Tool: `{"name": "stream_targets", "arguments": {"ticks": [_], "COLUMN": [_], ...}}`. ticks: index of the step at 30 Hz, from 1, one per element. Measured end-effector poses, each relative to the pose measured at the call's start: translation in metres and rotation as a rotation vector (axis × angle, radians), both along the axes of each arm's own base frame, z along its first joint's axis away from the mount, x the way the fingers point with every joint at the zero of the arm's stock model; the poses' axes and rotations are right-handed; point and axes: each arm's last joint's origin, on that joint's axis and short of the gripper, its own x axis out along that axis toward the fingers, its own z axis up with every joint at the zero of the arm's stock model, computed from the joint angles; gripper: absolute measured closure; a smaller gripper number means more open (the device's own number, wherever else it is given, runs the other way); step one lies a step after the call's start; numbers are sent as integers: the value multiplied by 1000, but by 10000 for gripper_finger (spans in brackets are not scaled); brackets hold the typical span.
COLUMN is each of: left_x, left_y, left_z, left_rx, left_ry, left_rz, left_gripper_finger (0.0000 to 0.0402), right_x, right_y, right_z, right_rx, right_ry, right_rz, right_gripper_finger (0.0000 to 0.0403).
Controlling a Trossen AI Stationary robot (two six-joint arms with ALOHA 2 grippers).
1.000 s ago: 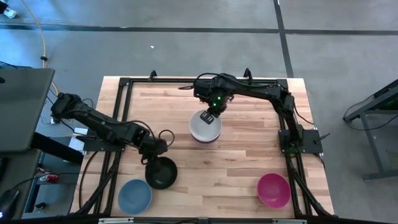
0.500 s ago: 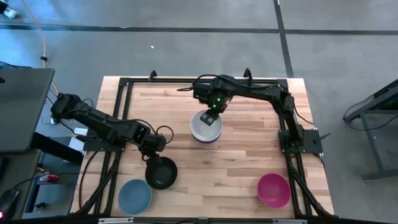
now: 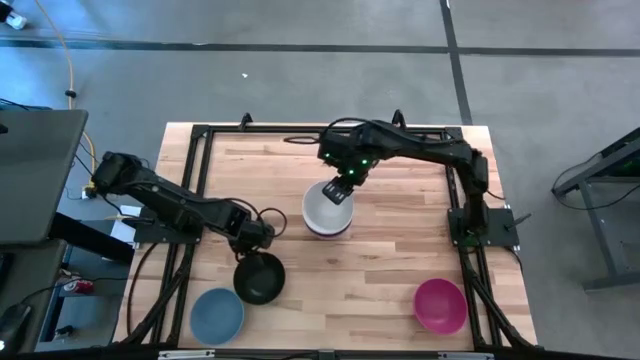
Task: Nest bowls inside each other
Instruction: Stack the black bowl on top of the white bowl
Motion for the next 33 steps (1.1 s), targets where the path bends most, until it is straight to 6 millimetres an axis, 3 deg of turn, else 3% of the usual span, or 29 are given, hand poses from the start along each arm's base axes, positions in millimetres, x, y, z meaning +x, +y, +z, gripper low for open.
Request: {"name": "stream_targets", "arguments": {"ticks": [4, 13, 21, 26, 33], "left_x": [4, 3, -2, 1, 16], "left_y": [-1, 4, 18, 32, 61], "left_z": [-8, -4, 18, 45, 99], "left_rx": [-6, -55, -112, -97, 0], "left_ry": [19, 10, -40, -69, -240], "left_rz": [-19, -42, 4, -2, 16], "left_gripper_finger": [221, 388, 398, 399, 400], "right_x": [-14, -43, -51, -54, -56], "right_y": [9, 27, 35, 35, 32], "right_z": [23, 57, 61, 60, 59], "right_rx": [-28, -111, -161, -197, -285], "right_ry": [-72, -146, -123, -85, -58], "right_rz": [-28, -53, -40, -39, -51], "right_gripper_finger": [274, 274, 274, 274, 284]}}
